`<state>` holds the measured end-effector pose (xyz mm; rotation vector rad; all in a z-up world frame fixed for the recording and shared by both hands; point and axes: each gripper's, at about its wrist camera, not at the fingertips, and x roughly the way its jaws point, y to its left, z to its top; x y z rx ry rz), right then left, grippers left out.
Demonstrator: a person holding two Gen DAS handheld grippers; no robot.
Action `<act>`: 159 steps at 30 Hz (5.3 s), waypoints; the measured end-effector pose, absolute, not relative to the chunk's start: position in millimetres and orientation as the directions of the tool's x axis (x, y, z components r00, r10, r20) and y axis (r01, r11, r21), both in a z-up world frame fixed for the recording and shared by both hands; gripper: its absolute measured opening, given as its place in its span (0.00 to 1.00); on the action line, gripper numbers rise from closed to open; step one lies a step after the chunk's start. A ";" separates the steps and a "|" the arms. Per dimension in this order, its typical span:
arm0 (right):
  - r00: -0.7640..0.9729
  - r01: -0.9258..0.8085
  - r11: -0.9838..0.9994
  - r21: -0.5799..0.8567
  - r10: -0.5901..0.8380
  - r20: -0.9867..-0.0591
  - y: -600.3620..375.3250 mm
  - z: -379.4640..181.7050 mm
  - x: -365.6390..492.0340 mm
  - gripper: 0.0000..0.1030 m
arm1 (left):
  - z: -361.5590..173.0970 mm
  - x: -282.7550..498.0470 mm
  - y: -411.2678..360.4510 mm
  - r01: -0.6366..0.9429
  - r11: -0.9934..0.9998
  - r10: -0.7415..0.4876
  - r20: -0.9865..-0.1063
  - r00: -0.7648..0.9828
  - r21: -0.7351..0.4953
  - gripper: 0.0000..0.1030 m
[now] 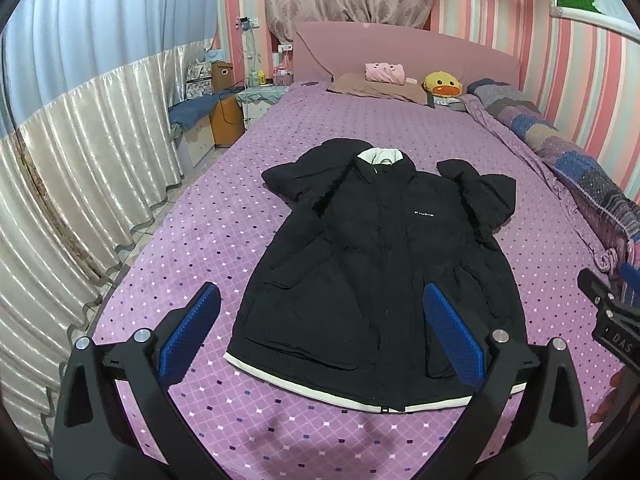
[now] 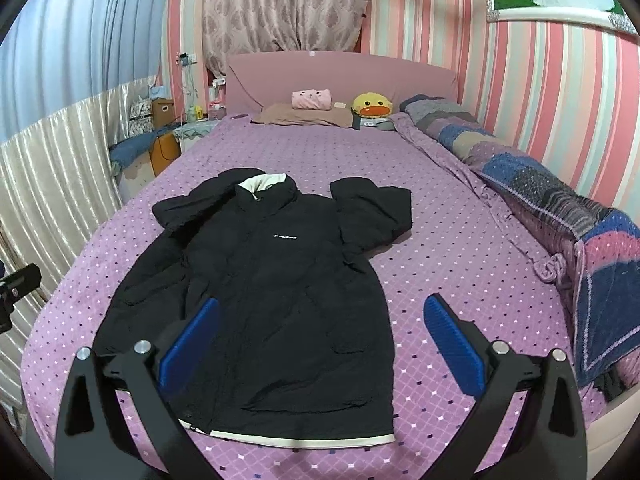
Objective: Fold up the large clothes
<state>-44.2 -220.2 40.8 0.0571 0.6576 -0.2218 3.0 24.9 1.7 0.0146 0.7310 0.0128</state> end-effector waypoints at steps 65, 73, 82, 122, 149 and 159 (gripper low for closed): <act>0.797 0.221 0.973 -0.070 -0.222 -0.562 -227.5 36.5 -45.3 0.99 | -16.5 18.6 49.5 0.003 0.999 0.021 -0.654 0.756 0.035 0.97; 0.773 0.232 0.973 -0.001 -0.186 -0.606 -245.5 1.7 -33.7 0.99 | -52.8 36.2 64.0 -0.001 0.998 0.039 -0.688 0.724 0.056 0.97; 0.724 0.242 0.969 -0.045 -0.211 -0.656 -253.1 -48.2 -13.0 0.99 | -96.8 61.3 78.4 0.019 0.997 0.047 -0.733 0.678 0.081 0.97; 0.736 0.153 0.988 0.027 -0.096 -0.671 -297.4 -69.5 312.1 0.99 | -125.9 389.6 7.1 0.096 0.989 0.019 -0.738 0.674 0.114 0.97; 0.617 0.115 0.993 0.005 -0.067 -0.784 -315.2 -153.5 435.3 0.99 | -269.4 636.4 -30.3 0.138 0.979 0.080 -0.909 0.409 0.148 0.55; 0.574 0.134 0.991 -0.021 -0.095 -0.813 -310.5 -159.0 395.1 0.99 | -236.7 579.6 14.1 0.143 0.990 -0.054 -0.866 0.497 0.020 0.05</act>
